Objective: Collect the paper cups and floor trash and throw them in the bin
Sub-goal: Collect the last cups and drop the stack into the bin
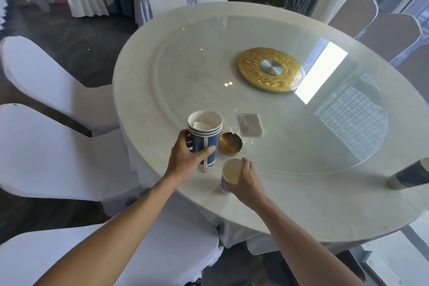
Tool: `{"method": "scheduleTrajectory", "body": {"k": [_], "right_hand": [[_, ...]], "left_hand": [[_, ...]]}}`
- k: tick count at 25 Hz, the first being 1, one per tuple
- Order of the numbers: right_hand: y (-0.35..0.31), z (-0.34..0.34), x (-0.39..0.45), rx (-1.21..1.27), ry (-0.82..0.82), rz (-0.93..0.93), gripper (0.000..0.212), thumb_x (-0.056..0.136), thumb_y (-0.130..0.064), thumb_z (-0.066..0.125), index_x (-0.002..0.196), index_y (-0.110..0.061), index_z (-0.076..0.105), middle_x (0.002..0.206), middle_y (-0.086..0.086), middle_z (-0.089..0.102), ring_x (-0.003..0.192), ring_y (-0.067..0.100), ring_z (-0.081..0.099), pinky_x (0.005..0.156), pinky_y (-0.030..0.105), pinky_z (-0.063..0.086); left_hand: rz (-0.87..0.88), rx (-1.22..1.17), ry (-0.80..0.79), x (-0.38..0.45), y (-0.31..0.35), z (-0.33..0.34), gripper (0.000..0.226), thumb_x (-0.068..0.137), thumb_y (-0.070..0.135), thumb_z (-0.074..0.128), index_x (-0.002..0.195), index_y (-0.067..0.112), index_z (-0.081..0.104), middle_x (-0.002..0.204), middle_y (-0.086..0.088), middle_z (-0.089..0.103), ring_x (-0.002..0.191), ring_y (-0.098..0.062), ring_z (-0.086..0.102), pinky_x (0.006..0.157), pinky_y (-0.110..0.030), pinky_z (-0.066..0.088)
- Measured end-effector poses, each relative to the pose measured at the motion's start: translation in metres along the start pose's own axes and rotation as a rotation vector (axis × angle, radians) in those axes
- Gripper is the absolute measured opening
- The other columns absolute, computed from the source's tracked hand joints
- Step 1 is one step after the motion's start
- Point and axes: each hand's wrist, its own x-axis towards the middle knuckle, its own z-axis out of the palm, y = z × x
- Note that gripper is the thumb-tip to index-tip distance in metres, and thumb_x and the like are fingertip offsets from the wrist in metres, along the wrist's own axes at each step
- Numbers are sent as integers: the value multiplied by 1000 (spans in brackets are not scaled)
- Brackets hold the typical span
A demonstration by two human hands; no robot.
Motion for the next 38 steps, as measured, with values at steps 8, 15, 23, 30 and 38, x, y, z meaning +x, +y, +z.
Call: {"method": "scheduleTrajectory", "body": {"k": [8,15,23,30,38], "right_hand": [[22,-22,-9,227,69,76,92,77,-44,84,150,-15,36,136,7,44,118,32,59,93,41,52],[59,-78,-38,636,185,154,111,71,-26,93,158,-16,24,124,-6,58,108,6,64,88,22,52],[144,-132,-104,745,417,149,100,74,-22,92,154,-18,31,130,1,65,104,1,67,79,24,61],[239,-177,-163,774,500,132,86,75,-7,91,142,-18,38,114,-15,65,96,-11,69,75,13,56],[326,-210,-204,720,571,121,87,73,-21,94,142,-21,41,124,-13,66,112,1,65,91,17,53]], "left_hand": [[81,-43,-75,17,49,30,64,74,33,91,125,17,56,117,6,69,107,-9,68,72,-17,51],[167,-82,-300,0,98,113,70,66,45,91,122,18,58,113,5,71,101,-11,71,76,-28,59],[188,23,-604,-62,101,231,81,53,55,93,122,27,62,121,9,72,113,-12,67,92,-41,60],[162,49,-770,-140,104,333,83,52,42,94,125,26,58,120,10,70,115,-10,65,92,-33,58],[174,92,-905,-199,103,413,89,62,41,97,137,31,49,125,11,64,113,-8,66,86,-23,56]]}}
